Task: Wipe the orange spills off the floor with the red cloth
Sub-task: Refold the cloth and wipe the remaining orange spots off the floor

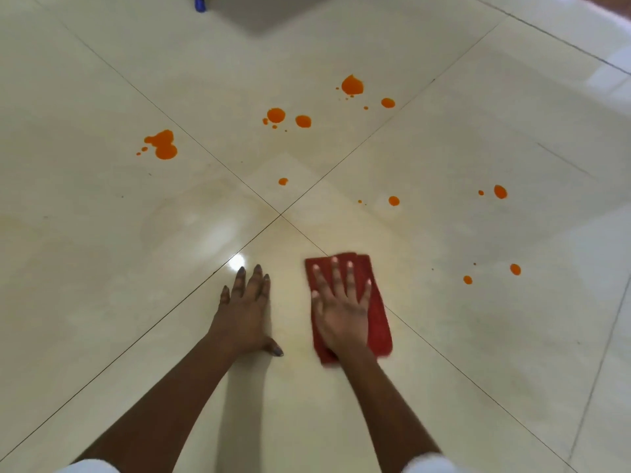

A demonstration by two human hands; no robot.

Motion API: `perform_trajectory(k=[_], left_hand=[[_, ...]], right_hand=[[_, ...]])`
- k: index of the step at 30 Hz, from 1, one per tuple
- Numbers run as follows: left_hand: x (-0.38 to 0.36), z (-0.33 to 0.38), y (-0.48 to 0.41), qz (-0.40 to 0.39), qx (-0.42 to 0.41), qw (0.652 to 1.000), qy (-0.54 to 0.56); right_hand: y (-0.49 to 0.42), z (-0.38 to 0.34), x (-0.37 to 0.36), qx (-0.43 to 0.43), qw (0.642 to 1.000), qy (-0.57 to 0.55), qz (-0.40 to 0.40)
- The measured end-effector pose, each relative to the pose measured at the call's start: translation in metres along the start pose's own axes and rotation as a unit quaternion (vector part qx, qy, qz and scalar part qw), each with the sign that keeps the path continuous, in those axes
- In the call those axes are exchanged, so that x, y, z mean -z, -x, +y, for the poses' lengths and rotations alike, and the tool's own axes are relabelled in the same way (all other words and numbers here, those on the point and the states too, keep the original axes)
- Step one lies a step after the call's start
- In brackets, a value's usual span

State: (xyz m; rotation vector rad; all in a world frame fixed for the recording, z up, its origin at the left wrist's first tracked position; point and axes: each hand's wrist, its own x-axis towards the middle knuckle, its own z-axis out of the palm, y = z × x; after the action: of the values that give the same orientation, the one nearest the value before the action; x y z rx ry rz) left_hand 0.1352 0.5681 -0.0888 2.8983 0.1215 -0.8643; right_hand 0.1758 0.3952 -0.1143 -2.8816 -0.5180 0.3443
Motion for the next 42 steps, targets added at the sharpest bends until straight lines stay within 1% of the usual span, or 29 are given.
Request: perform_trajectory(k=[1, 2, 3, 5, 6, 9, 12, 14, 16, 20, 22, 27, 30, 34, 37, 40, 42], left_hand=[[0.001, -0.003, -0.001, 0.001, 0.000, 1.000, 0.000], [0.001, -0.004, -0.001, 0.003, 0.001, 1.000, -0.006], [0.003, -0.007, -0.004, 0.004, 0.005, 1.000, -0.007], [0.008, 0.000, -0.002, 0.002, 0.009, 1.000, -0.013], [0.010, 0.004, -0.002, 0.006, 0.012, 1.000, -0.009], [0.015, 0.032, 0.001, 0.015, -0.018, 1.000, -0.004], [0.017, 0.066, 0.001, -0.005, -0.069, 0.997, 0.026], [0.021, 0.083, 0.002, -0.009, -0.108, 0.994, 0.011], [0.024, 0.094, -0.005, -0.008, -0.134, 0.991, -0.006], [0.034, 0.105, -0.026, -0.003, -0.151, 0.989, -0.010], [0.039, 0.110, -0.034, -0.007, -0.155, 0.988, -0.006], [0.040, 0.122, -0.049, -0.014, -0.152, 0.988, 0.009], [0.046, 0.128, -0.055, -0.008, -0.182, 0.983, -0.019], [0.049, 0.147, -0.071, -0.005, -0.208, 0.978, -0.034], [0.041, 0.161, -0.085, 0.004, -0.229, 0.972, -0.046], [0.043, 0.169, -0.092, 0.005, -0.223, 0.974, -0.048], [0.045, 0.172, -0.098, 0.002, -0.215, 0.975, -0.056]], right_hand=[[-0.021, 0.005, 0.008, 0.022, 1.000, 0.012, -0.016], [-0.038, 0.021, 0.016, 0.012, 0.999, 0.020, -0.025], [-0.051, 0.043, 0.023, -0.023, 0.999, 0.019, -0.020], [-0.033, 0.088, 0.033, -0.122, 0.992, -0.022, -0.021], [-0.016, 0.097, 0.034, -0.141, 0.989, -0.039, -0.025], [0.027, 0.091, 0.033, -0.125, 0.989, -0.051, -0.054], [0.028, 0.090, 0.042, -0.114, 0.984, -0.097, -0.100], [0.031, 0.095, 0.048, -0.110, 0.985, -0.077, -0.107], [0.037, 0.096, 0.046, -0.109, 0.989, -0.039, -0.094], [0.053, 0.096, 0.039, -0.123, 0.990, 0.007, -0.064], [0.068, 0.106, 0.033, -0.161, 0.985, 0.000, -0.064], [0.082, 0.115, 0.032, -0.189, 0.974, -0.013, -0.127], [0.076, 0.110, 0.036, -0.200, 0.968, -0.022, -0.148], [0.055, 0.116, 0.035, -0.230, 0.966, -0.058, -0.098], [0.060, 0.124, 0.032, -0.218, 0.973, -0.065, -0.049], [0.071, 0.145, 0.033, -0.271, 0.961, -0.053, -0.012], [0.044, 0.170, 0.042, -0.323, 0.945, -0.053, 0.008]])
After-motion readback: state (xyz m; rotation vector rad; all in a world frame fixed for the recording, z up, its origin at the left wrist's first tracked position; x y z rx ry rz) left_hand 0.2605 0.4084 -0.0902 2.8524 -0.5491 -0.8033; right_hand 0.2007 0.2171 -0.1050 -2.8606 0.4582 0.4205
